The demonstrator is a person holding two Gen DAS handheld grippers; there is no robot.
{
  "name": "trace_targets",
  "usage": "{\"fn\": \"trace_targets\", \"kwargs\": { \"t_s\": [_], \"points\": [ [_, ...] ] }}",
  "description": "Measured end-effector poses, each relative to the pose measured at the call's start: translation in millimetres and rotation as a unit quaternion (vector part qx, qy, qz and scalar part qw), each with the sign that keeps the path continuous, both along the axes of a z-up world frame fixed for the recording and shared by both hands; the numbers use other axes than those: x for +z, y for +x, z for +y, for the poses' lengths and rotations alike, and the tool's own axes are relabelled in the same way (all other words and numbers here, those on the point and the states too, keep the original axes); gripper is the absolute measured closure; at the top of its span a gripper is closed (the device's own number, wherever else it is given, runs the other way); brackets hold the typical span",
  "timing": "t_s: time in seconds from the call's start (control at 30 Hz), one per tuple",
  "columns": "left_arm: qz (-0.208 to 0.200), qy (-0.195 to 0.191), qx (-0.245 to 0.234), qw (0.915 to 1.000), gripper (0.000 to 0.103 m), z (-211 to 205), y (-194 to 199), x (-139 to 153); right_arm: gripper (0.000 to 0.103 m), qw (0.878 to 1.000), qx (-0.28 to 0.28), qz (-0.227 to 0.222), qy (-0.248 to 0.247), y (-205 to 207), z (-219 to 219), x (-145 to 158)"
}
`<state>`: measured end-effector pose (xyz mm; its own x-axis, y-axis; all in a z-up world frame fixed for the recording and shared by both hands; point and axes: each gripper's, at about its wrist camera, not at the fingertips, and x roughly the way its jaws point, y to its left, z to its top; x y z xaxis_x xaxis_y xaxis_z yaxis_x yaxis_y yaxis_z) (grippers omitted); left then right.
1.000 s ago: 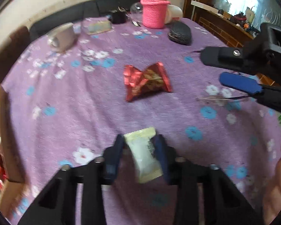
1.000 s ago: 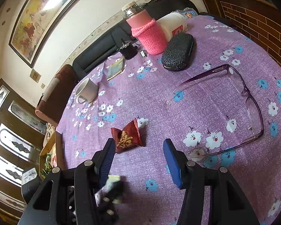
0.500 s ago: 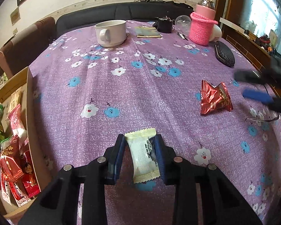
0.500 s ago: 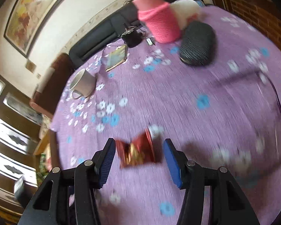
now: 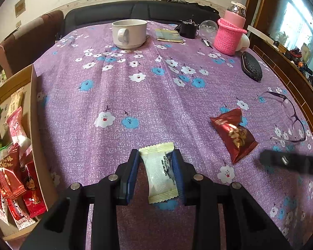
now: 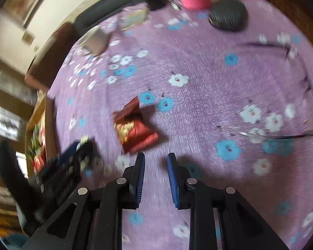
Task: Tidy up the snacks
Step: 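Grasp the red-brown snack bag with the right tool while the left tool holds the candy, then carry the white candy and red-brown bag over the box with both tools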
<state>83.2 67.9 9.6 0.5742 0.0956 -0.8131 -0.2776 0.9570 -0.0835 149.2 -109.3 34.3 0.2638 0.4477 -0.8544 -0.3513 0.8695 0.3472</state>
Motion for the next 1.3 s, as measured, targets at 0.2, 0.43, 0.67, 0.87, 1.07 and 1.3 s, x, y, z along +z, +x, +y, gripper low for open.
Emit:
{"fn": "trace_targets", "kwargs": {
  "t_s": [0.2,0.43,0.67,0.87,1.07,1.3],
  "points": [
    [-0.003,-0.001,0.001,1.0000,0.072,1,-2,0,0.047,0.998,0.012,-0.062,0.007,1,20,11],
    [-0.004,-0.004,0.001,1.0000,0.072,1,-2,0,0.047,0.992,0.065,-0.094,-0.061,14,69,-13],
    [-0.008,-0.011,0.001,0.9999,0.072,2,-2,1,0.063,0.993,0.044,-0.103,-0.040,13,54,-19],
    [-0.049,-0.041,-0.019,0.9978,0.072,0,-8,15,0.063,0.990,0.008,-0.138,-0.008,4,34,-1],
    [-0.068,-0.043,-0.031,0.9963,0.072,-5,-9,20,0.063,0.988,0.006,-0.156,0.009,-4,30,10],
    [-0.067,-0.032,-0.033,0.9967,0.072,-9,-8,18,0.063,0.986,0.014,-0.166,0.008,-9,32,12]
  ]
}}
